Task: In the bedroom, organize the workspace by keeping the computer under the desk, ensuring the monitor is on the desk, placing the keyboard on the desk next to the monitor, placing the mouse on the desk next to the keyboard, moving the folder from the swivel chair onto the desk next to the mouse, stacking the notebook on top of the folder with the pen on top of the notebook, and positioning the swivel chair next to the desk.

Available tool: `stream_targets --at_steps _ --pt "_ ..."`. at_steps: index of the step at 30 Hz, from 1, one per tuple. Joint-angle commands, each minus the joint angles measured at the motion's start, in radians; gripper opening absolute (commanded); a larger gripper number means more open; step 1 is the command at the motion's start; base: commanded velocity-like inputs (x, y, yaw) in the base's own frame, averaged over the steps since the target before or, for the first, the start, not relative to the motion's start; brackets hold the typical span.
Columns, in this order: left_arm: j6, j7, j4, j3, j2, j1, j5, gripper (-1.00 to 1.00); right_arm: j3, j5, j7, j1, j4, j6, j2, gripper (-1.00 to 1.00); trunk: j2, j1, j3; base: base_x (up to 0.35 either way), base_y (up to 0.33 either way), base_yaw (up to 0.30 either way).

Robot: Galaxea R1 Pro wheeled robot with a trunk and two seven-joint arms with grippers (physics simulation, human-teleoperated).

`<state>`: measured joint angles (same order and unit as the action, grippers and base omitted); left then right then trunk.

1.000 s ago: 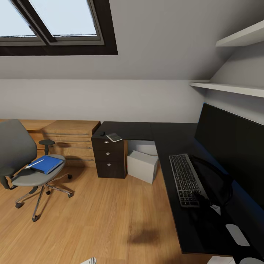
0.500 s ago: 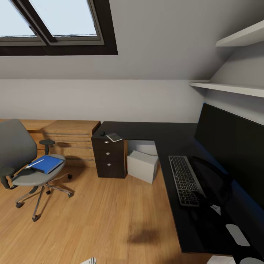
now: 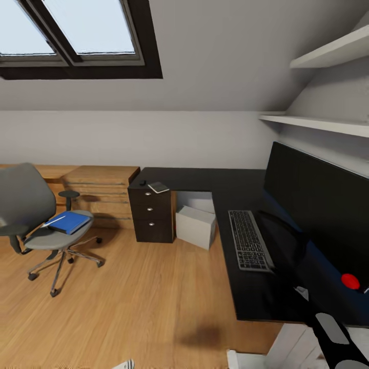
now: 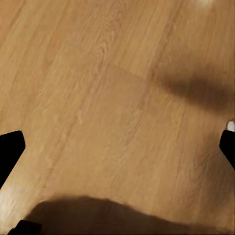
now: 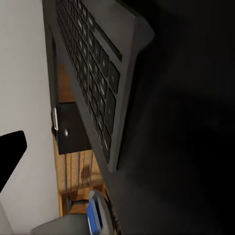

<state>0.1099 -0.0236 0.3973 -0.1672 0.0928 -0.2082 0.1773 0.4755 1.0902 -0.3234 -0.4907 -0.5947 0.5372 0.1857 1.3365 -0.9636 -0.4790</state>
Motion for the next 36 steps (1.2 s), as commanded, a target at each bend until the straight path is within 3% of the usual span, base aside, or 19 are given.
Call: stream_targets --at_steps 1,13,20,32,36 --pt "0.002 -0.002 0.0 -0.002 0.0 0.0 0.01 1.0 0.004 -0.013 0.004 0.0 0.01 0.004 0.0 1.0 0.001 0.001 -0.001 -0.283 -0.1 0.0" --pt "0.002 -0.002 0.0 -0.002 0.001 0.0 0.01 1.0 -0.004 -0.014 0.004 0.0 0.012 0.004 -0.002 1.0 0.001 0.001 -0.001 -0.285 -0.088 0.0" --pt "0.002 -0.002 0.0 -0.002 0.0 0.0 0.01 1.0 -0.052 -0.014 0.004 0.0 0.012 0.003 -0.002 1.0 0.001 0.001 -0.001 -0.294 -0.015 0.0" --pt "0.002 -0.002 0.0 -0.001 -0.001 0.0 0.01 1.0 -0.078 -0.016 0.004 0.0 0.039 0.003 -0.003 1.0 0.001 0.001 -0.001 -0.303 -0.002 0.0" --pt "0.002 -0.002 0.0 -0.001 -0.002 0.0 0.01 1.0 -0.122 -0.018 0.004 0.0 0.043 -0.001 -0.003 1.0 0.001 0.001 -0.001 -0.304 0.0 0.0"
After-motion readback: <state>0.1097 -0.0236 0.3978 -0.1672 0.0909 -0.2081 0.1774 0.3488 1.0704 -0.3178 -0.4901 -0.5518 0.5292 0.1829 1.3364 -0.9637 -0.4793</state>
